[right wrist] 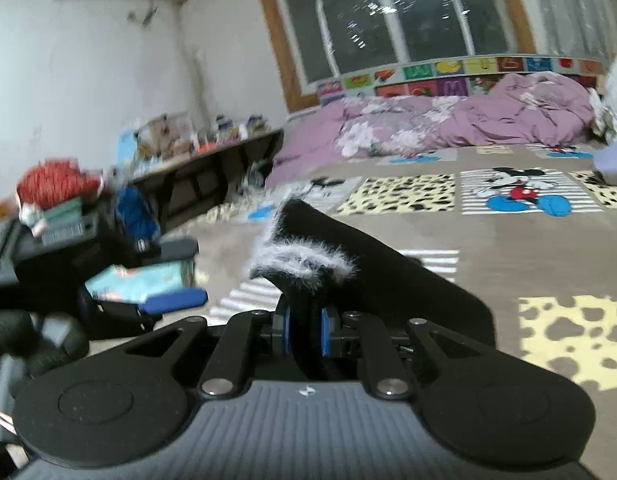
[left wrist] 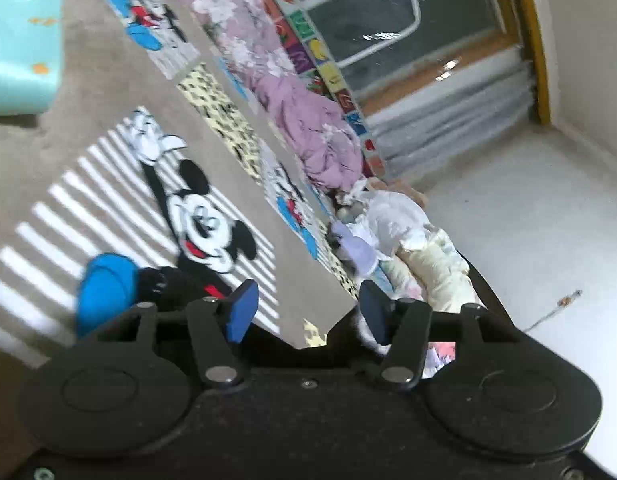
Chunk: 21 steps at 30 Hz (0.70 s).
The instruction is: Fold clothes
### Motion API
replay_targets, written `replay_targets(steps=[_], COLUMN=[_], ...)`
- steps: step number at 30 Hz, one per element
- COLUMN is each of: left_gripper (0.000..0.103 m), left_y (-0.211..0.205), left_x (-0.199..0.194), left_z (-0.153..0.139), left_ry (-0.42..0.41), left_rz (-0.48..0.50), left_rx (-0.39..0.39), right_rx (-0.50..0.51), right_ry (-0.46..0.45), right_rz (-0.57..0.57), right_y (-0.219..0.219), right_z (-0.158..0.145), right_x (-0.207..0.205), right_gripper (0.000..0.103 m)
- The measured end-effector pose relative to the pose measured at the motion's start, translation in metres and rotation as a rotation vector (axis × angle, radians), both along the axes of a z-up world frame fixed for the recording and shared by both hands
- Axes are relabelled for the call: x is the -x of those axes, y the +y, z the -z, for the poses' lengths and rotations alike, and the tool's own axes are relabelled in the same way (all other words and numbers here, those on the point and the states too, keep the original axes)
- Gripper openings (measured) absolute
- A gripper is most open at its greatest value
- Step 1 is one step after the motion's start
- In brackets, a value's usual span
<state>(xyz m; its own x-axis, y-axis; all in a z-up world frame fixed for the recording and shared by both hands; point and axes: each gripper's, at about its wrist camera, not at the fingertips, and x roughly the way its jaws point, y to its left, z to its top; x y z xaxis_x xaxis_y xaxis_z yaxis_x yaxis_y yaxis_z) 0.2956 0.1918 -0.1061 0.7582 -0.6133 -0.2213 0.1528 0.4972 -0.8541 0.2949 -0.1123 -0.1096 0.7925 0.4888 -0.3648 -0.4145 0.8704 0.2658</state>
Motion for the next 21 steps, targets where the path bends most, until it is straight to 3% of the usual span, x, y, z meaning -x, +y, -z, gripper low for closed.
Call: replay_targets(steps=[9, 16, 21], left_gripper=[0.055, 0.055, 0.055], left_y=[0.027, 0.028, 0.020], left_x=[-0.002, -0.004, -0.005], left_z=[0.008, 0.009, 0.006], left_ry=[0.046, 0.048, 0.022], left_rz=[-0.071, -0.091, -0.075], left_rx=[-0.039, -0.100, -0.168], right_rx=[0.248, 0.368, 0.398], right_ry=[0.029, 0.000, -0.041], right_rz=[-0.052, -0.086, -0.110], right_y=[0.077, 0.111, 0.127], right_z=[0.017, 0.024, 0.027], right_x=[-0.010, -0.010, -0.011], right_gripper=[0.016, 0.016, 0.017])
